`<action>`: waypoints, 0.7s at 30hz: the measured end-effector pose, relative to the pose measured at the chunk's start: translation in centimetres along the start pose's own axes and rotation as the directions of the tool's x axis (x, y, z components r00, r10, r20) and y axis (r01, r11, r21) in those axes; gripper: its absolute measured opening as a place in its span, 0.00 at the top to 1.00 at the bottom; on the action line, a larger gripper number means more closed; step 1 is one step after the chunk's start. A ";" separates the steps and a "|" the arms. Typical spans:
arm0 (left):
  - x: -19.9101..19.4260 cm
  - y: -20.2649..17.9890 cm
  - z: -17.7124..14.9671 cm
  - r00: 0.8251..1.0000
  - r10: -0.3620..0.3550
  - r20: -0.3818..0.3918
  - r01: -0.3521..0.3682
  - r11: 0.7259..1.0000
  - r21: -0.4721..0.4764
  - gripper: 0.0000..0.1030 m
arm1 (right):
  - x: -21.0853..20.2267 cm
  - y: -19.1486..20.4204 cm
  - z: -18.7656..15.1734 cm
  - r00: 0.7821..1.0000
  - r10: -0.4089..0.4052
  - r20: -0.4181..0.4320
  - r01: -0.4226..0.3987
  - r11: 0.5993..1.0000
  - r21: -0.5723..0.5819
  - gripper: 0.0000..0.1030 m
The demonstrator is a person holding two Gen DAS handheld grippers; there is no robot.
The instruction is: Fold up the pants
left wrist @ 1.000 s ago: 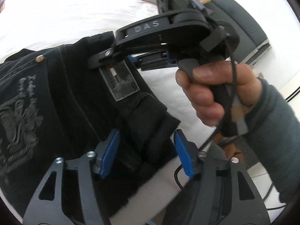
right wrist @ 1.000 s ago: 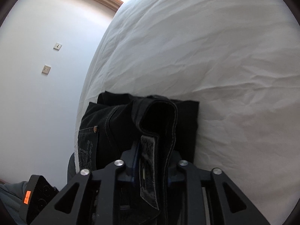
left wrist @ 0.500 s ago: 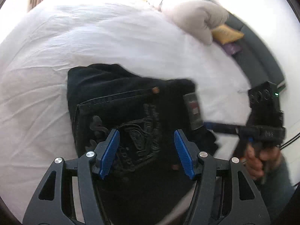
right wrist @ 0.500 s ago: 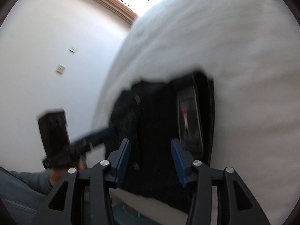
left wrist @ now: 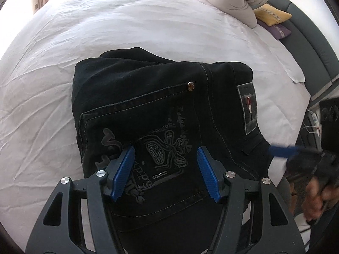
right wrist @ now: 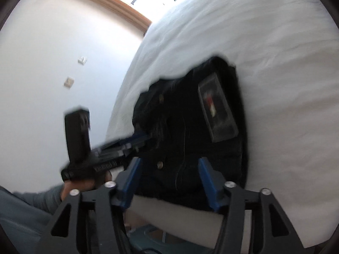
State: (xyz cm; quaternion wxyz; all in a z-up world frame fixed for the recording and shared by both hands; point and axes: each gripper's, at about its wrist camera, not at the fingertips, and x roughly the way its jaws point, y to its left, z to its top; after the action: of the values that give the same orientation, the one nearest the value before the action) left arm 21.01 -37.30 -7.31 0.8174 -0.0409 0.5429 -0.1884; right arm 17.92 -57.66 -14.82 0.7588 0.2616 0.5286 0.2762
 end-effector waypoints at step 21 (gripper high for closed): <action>0.5 0.0 -0.1 1.000 -0.009 -0.008 0.009 0.999 0.037 0.41 | 5.1 -0.7 8.9 0.996 -0.052 0.079 0.046 0.996 0.077 0.34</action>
State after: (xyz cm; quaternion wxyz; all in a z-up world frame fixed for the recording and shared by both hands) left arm 21.09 -37.50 -7.76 0.8150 -0.0276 0.5422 -0.2023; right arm 27.88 -55.59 -15.98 0.7757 0.2881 0.5138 0.2266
